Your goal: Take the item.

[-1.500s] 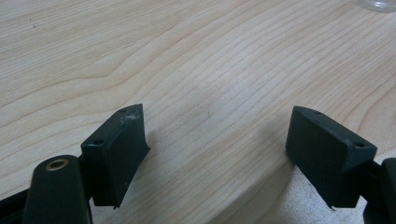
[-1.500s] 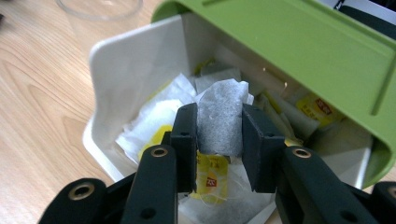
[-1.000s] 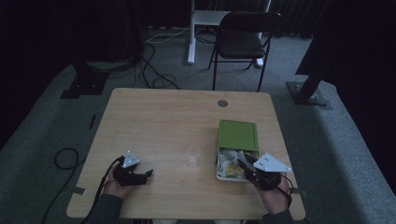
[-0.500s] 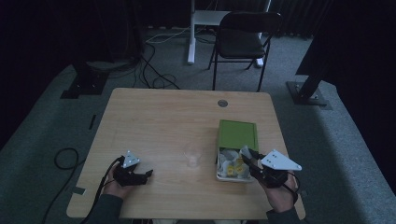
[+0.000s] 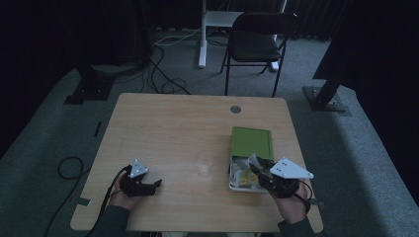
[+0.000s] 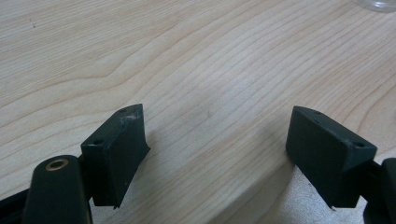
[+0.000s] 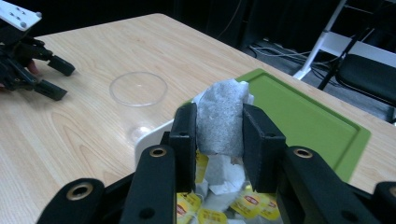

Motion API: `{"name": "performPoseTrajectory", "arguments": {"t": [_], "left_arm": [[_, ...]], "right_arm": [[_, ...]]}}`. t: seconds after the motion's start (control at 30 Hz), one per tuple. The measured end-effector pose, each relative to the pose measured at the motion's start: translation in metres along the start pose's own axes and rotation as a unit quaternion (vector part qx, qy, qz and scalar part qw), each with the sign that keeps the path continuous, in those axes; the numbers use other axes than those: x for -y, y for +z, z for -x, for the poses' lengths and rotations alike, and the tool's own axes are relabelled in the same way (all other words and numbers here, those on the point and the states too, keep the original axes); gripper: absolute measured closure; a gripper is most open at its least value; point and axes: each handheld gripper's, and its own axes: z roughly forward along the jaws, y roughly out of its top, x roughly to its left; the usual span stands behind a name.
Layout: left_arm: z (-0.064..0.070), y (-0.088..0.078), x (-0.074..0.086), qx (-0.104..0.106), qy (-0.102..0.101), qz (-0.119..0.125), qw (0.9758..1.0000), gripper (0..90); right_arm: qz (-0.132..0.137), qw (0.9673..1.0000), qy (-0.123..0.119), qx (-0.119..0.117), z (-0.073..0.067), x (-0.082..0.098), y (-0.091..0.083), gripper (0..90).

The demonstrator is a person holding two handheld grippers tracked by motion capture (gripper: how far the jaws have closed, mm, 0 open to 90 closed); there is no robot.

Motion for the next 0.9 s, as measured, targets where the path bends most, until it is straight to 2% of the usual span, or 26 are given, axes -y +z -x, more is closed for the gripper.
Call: {"name": "performPoseTrajectory", "arguments": {"t": [0.23,0.9], "left_arm": [[0.0,0.0,0.0,0.0,0.0,0.0,1.0,21.1],[0.0,0.0,0.0,0.0,0.0,0.0,1.0,21.1]], "right_arm": [[-0.003,0.9998,-0.009,-0.018,-0.008,-0.006,0.008,67.5],[0.013,0.9989,-0.017,-0.043,-0.019,-0.022,0.024,67.7]]}}
